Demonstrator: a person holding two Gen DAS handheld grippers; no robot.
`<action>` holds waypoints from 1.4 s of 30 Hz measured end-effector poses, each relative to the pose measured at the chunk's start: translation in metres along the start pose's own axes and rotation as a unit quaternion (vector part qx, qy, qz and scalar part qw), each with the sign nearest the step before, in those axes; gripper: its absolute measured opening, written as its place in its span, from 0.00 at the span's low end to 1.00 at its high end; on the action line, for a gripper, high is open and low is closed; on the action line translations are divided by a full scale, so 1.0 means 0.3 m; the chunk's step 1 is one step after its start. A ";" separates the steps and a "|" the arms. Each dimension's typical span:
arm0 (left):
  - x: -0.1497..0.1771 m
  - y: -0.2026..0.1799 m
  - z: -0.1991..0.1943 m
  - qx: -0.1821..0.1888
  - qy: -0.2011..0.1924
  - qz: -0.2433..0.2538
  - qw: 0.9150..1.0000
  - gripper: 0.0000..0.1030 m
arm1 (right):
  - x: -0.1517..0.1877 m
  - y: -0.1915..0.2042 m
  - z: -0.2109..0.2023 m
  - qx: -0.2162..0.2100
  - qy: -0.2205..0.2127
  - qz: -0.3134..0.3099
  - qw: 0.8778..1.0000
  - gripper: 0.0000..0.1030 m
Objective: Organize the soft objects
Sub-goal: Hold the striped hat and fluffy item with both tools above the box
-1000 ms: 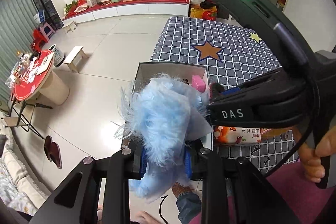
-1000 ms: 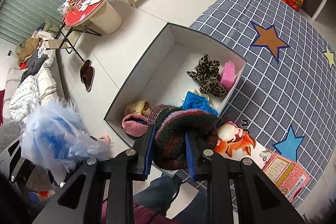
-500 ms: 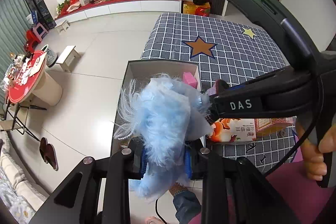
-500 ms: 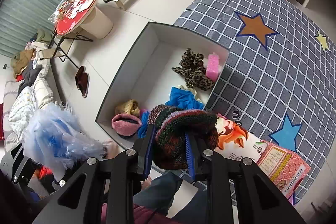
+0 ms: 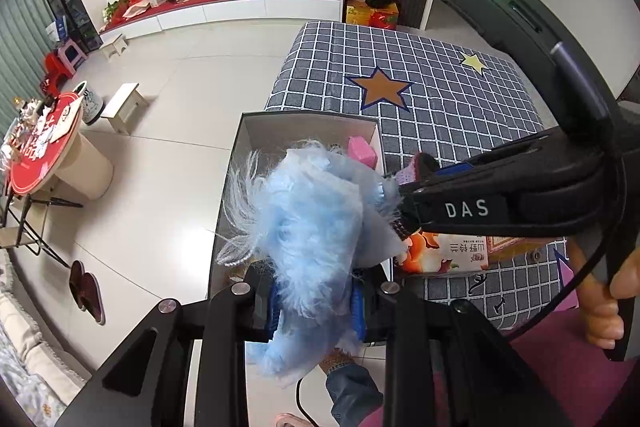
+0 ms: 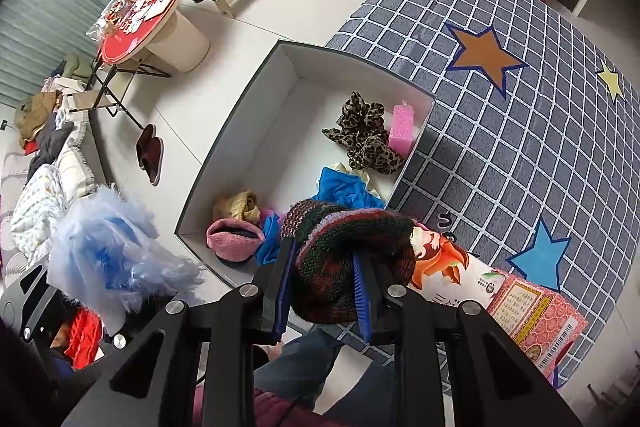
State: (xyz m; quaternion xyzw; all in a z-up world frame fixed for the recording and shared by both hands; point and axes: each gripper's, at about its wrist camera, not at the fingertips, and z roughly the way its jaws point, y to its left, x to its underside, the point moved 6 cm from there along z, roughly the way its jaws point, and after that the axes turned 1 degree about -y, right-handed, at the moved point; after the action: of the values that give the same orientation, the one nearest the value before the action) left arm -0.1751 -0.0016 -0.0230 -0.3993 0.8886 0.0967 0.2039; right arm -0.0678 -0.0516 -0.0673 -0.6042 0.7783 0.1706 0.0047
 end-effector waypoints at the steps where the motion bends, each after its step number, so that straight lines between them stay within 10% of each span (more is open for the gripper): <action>1: -0.001 0.001 0.000 0.000 0.000 0.001 1.000 0.29 | -0.001 -0.003 0.000 0.000 0.000 0.002 1.000 0.28; 42: -0.012 0.018 0.037 0.001 0.010 -0.002 1.000 0.29 | -0.013 -0.009 0.026 -0.002 0.007 0.009 1.000 0.28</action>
State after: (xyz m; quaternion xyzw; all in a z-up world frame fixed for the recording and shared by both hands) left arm -0.1738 0.0082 -0.0313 -0.4022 0.8896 0.0915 0.1961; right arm -0.0659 -0.0462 -0.0745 -0.5984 0.7834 0.1679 -0.0033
